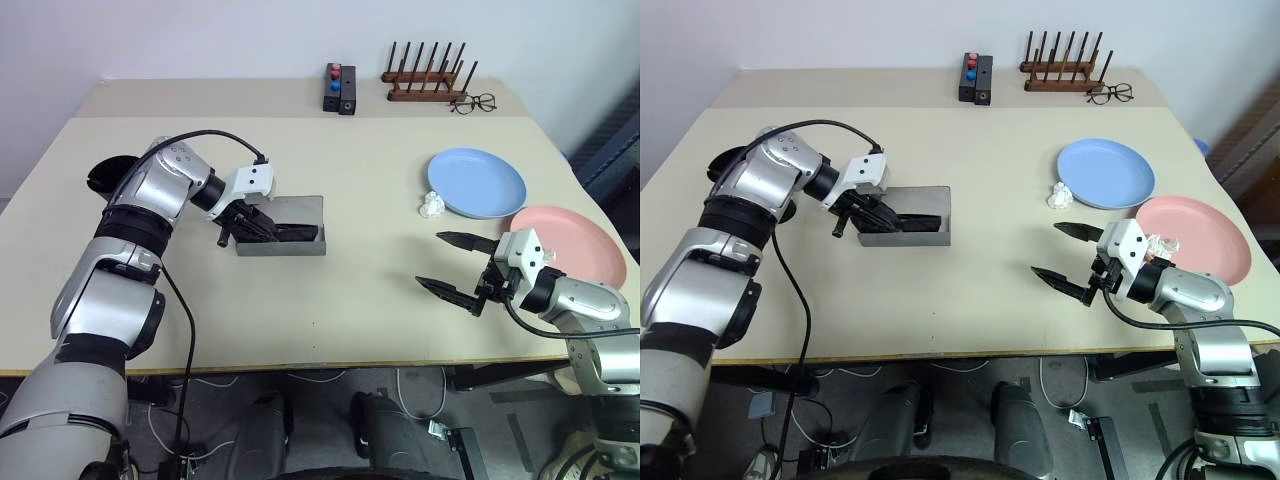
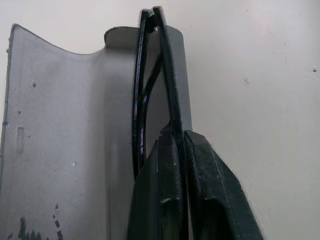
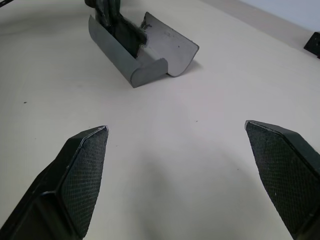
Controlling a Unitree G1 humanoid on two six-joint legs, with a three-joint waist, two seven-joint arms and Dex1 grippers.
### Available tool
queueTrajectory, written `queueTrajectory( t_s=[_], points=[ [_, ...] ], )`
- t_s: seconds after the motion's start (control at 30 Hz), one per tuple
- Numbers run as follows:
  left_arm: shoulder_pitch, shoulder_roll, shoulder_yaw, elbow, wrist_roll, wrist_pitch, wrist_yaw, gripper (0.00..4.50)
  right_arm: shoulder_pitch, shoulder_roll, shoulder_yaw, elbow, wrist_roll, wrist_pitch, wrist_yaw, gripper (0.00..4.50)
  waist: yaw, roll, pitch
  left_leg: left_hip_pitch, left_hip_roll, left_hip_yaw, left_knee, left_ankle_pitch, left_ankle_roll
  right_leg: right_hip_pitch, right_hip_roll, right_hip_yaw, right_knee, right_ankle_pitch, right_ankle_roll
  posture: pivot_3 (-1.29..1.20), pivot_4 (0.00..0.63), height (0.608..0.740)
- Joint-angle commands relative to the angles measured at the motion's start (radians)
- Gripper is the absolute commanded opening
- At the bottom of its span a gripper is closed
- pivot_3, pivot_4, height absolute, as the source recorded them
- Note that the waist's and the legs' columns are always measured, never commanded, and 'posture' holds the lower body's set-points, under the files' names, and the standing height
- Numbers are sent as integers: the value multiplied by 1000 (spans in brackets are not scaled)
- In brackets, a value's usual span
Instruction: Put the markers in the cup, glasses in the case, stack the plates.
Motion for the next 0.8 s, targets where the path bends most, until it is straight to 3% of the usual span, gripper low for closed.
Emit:
queueTrajectory(
  t_s=[0.03,0.1,0.43,0.53,0.67,0.8],
  points=[
    [-2,11,28,-16,5,-14,7,2437,-3,-12,-32,-55,25,7,-12,4500,0,0,0,0,0,0,0,0,0,0,0,0,0,0,0,0,150,740],
    [-1,9,37,-19,-3,-19,14,3393,-6,-11,-31,-59,24,13,-17,4500,1,0,0,0,0,0,0,0,0,0,0,0,0,0,0,0,150,740],
    [-40,-27,158,-55,-63,6,142,3393,-64,1,-15,-53,22,38,-41,4500,1,0,0,0,0,0,0,0,0,0,0,0,0,0,0,0,150,740],
    [-84,-43,204,6,-50,16,296,2497,-79,5,-8,-60,24,48,-48,4500,1,0,0,0,0,0,0,0,0,0,0,0,0,0,0,0,150,740],
    [-138,-66,254,105,-11,29,607,467,-112,4,2,-43,23,51,-36,4500,0,0,0,0,0,0,0,0,0,0,0,0,0,2,4,0,150,740],
    [-132,-71,254,127,24,22,756,467,-148,7,11,-16,19,50,-23,4500,-1,0,0,1,0,0,0,0,0,0,0,0,1,2,5,0,150,740]
  ],
)
